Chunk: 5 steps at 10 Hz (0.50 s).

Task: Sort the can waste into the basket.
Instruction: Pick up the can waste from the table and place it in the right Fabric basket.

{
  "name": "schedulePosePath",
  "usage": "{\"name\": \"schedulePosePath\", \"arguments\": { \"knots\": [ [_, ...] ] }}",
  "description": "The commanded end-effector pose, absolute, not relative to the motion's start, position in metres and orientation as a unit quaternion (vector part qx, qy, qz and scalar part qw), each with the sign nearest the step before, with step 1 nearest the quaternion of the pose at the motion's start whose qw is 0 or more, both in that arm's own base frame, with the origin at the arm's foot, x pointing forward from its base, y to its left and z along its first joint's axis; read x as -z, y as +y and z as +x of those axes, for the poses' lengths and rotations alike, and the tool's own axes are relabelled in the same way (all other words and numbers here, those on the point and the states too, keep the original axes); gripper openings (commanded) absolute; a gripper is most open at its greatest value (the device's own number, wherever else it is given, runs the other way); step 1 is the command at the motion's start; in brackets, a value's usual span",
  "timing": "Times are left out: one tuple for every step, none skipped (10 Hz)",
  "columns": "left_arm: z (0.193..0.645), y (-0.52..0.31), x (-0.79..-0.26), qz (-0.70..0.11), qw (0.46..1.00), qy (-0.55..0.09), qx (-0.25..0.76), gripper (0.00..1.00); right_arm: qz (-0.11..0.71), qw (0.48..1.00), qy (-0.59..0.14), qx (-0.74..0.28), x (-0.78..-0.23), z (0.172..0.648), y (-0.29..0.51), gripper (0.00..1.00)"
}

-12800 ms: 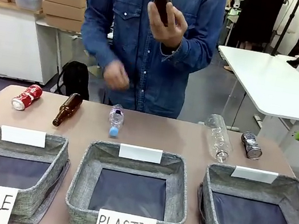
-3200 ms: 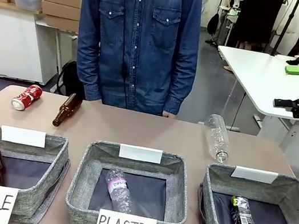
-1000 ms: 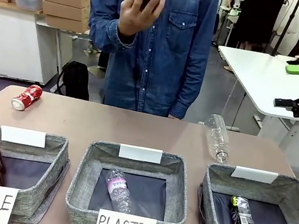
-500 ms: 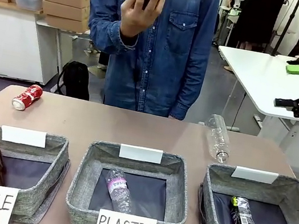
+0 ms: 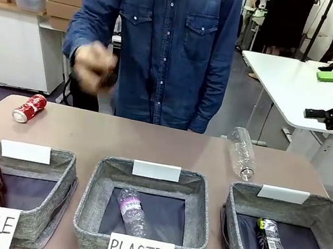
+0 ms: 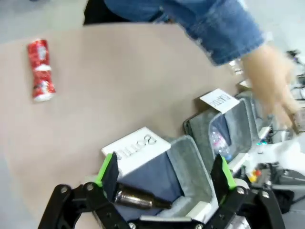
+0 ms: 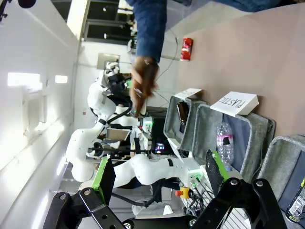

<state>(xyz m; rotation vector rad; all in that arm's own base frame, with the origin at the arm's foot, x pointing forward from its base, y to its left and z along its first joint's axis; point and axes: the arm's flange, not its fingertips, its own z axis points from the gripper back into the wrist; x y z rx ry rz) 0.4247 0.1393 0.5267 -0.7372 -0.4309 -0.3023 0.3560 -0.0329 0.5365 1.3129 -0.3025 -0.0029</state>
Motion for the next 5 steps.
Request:
{"name": "schedulePosePath", "arguments": {
  "knots": [
    [0.362,0.212,-0.555,-0.373,0.897,-0.201,0.124,1.00,0.607,0.782,-0.143,-0.009,-0.537,0.357,-0.035,1.00],
    [0.326,0.242,-0.560,-0.375,0.897,-0.216,0.091,1.00,0.607,0.782,-0.143,-0.009,-0.537,0.357,-0.035,1.00],
    [0.304,0.253,-0.560,-0.368,0.898,-0.232,0.062,1.00,0.607,0.782,-0.143,-0.009,-0.537,0.357,-0.035,1.00],
    [0.292,0.257,-0.559,-0.364,0.898,-0.242,0.053,1.00,0.607,0.782,-0.143,-0.009,-0.537,0.357,-0.035,1.00],
    [0.282,0.259,-0.557,-0.369,0.893,-0.252,0.059,1.00,0.607,0.782,-0.143,-0.009,-0.537,0.357,-0.035,1.00]
  ]
}}
